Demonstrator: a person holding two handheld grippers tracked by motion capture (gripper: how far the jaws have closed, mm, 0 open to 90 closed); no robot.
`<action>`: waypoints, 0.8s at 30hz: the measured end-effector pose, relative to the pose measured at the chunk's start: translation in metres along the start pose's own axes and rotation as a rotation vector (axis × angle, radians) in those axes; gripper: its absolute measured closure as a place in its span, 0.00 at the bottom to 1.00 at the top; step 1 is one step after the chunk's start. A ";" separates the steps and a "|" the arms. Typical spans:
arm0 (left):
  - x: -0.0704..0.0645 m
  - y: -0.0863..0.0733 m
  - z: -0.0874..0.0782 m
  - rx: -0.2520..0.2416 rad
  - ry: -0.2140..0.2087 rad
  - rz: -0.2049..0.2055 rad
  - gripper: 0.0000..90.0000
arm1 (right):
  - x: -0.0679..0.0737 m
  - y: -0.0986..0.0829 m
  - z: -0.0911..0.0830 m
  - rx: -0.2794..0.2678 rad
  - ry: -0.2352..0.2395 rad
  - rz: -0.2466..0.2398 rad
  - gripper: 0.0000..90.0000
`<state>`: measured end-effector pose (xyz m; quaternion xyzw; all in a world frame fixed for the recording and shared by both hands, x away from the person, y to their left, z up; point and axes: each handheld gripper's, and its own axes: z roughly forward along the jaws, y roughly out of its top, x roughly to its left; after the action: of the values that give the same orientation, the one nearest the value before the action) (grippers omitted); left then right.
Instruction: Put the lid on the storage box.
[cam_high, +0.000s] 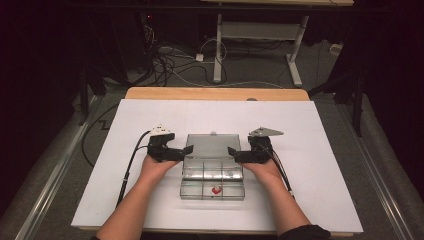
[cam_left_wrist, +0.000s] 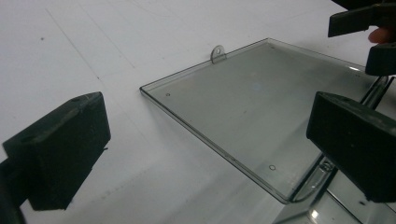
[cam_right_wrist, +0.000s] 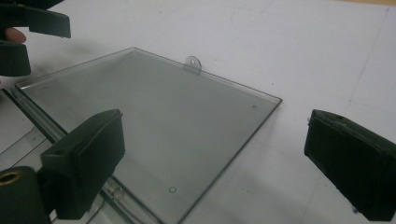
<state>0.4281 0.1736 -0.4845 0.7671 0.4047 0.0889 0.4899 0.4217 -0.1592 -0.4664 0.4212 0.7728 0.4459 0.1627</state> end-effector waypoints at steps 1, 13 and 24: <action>0.000 -0.001 0.002 0.006 0.001 -0.003 0.00 | 0.000 0.000 0.002 0.006 0.007 0.009 0.08; -0.006 0.000 0.007 0.054 0.004 0.000 0.00 | -0.001 0.001 0.018 0.091 0.060 0.076 0.13; -0.005 -0.002 0.006 0.077 -0.022 -0.028 0.04 | -0.004 -0.001 0.019 0.107 0.103 0.137 0.17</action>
<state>0.4274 0.1664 -0.4879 0.7804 0.4133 0.0581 0.4656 0.4353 -0.1524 -0.4781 0.4576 0.7723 0.4351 0.0694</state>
